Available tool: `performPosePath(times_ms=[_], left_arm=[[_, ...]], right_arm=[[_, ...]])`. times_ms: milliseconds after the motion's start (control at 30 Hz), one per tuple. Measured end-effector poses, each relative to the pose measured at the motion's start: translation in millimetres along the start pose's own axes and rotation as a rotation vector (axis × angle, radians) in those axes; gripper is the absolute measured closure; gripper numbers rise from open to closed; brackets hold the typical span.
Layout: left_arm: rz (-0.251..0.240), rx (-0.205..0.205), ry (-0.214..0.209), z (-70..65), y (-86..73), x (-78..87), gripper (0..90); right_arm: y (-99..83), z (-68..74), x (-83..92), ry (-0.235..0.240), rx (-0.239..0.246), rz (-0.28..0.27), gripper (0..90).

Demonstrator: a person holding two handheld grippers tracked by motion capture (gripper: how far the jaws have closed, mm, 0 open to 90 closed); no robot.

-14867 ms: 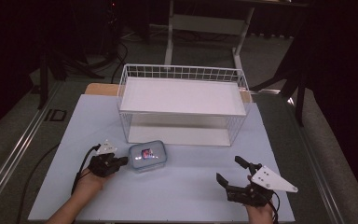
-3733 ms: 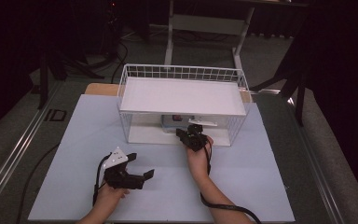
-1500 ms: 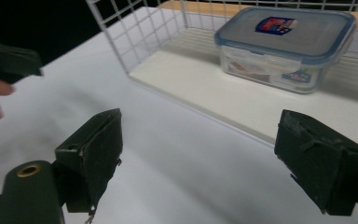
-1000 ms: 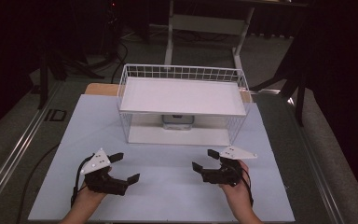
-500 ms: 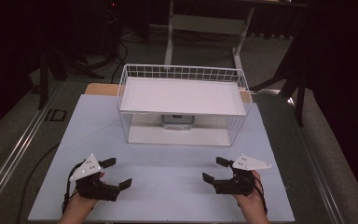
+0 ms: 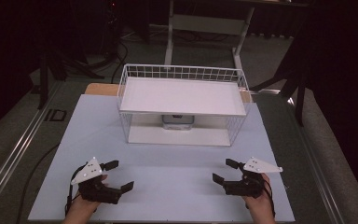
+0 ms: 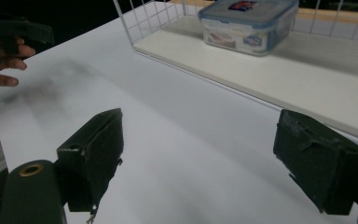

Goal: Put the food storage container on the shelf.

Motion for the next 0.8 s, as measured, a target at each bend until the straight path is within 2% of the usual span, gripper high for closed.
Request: performPosePath(times_ms=[100, 133, 167, 233, 367, 467, 533, 800], left_arm=[[0.005, -0.011, 0.001, -0.9, -0.7, -1.9, 2.4], [0.007, -0.017, 0.0, -0.9, -0.6, -2.2, 2.4], [0.007, -0.017, 0.0, -0.9, -0.6, -2.2, 2.4], [0.005, -0.017, 0.003, -0.8, -0.8, -2.1, 2.4], [0.002, -0.02, 0.004, -0.3, -1.1, -2.9, 2.4], [-0.019, -0.017, 0.008, 0.9, -1.0, -2.2, 2.4], [-0.021, -0.006, 0.003, 2.7, -1.6, -1.7, 2.4], [-0.015, -0.002, 0.005, 4.5, -2.8, -1.7, 2.4]], right_arm=[[-1.8, -2.0, 0.2, -0.003, -0.008, 0.002, 16.0], [-3.9, -3.3, -1.6, -0.02, 0.02, 0.023, 16.1], [-5.1, -4.6, -2.7, -0.019, 0.02, 0.027, 16.1], [-7.1, -7.3, -3.8, -0.002, 0.003, 0.028, 16.1], [-9.3, -9.6, -3.8, -0.002, -0.006, 0.025, 16.1], [-11.2, -10.9, -5.1, -0.01, -0.013, 0.033, 16.1], [-11.8, -11.9, -5.8, -0.012, -0.012, 0.034, 16.1], [-13.4, -18.6, -6.9, -0.007, -0.039, 0.028, 16.2]])
Point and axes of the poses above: each handheld gripper's, and its own axes: x roughly backward along the jaws, y roughly out of its top, z roughly to its left, the point moved 2 cm from there along -x, roughly forward along the jaws, and after that the axes turned 12 degrees about z, right-handed, at the moved point
